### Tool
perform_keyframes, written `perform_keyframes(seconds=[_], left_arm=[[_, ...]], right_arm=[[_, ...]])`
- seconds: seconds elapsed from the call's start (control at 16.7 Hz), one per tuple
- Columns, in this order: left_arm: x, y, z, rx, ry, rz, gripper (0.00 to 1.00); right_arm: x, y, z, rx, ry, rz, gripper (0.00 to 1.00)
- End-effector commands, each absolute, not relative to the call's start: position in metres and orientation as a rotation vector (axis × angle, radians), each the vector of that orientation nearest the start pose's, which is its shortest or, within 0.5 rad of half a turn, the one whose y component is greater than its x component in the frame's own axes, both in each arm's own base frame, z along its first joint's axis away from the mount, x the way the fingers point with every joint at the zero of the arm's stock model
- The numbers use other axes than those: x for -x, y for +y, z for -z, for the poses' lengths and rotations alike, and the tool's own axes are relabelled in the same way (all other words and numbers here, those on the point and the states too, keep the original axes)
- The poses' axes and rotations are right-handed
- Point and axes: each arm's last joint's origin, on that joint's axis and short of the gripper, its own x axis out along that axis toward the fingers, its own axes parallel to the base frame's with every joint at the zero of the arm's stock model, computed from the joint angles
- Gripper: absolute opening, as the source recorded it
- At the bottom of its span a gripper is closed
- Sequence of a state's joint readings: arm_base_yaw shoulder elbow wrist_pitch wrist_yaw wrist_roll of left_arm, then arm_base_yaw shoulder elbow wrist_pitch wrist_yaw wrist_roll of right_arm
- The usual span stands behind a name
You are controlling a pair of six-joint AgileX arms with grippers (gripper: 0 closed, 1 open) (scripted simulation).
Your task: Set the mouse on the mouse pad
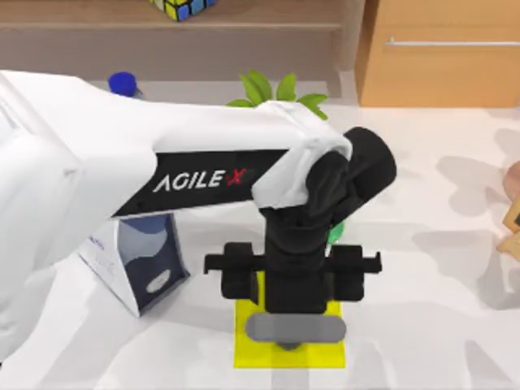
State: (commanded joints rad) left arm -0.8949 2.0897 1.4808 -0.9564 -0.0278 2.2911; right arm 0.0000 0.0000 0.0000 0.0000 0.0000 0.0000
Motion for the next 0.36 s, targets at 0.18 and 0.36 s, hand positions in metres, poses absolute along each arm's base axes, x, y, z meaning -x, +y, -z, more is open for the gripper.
perform_keyframes(seconds=[0.18,0.36], left_arm=[[-0.249,-0.3035,-0.1391,2.224,0.023,-2.167,1.0],[-0.249,-0.3035,-0.1391,2.224,0.023,-2.167,1.0]], right_arm=[[-0.1057,-0.0012,-0.16,0.0,0.0,0.0,1.0],[-0.1057,-0.0012,-0.16,0.0,0.0,0.0,1.0]])
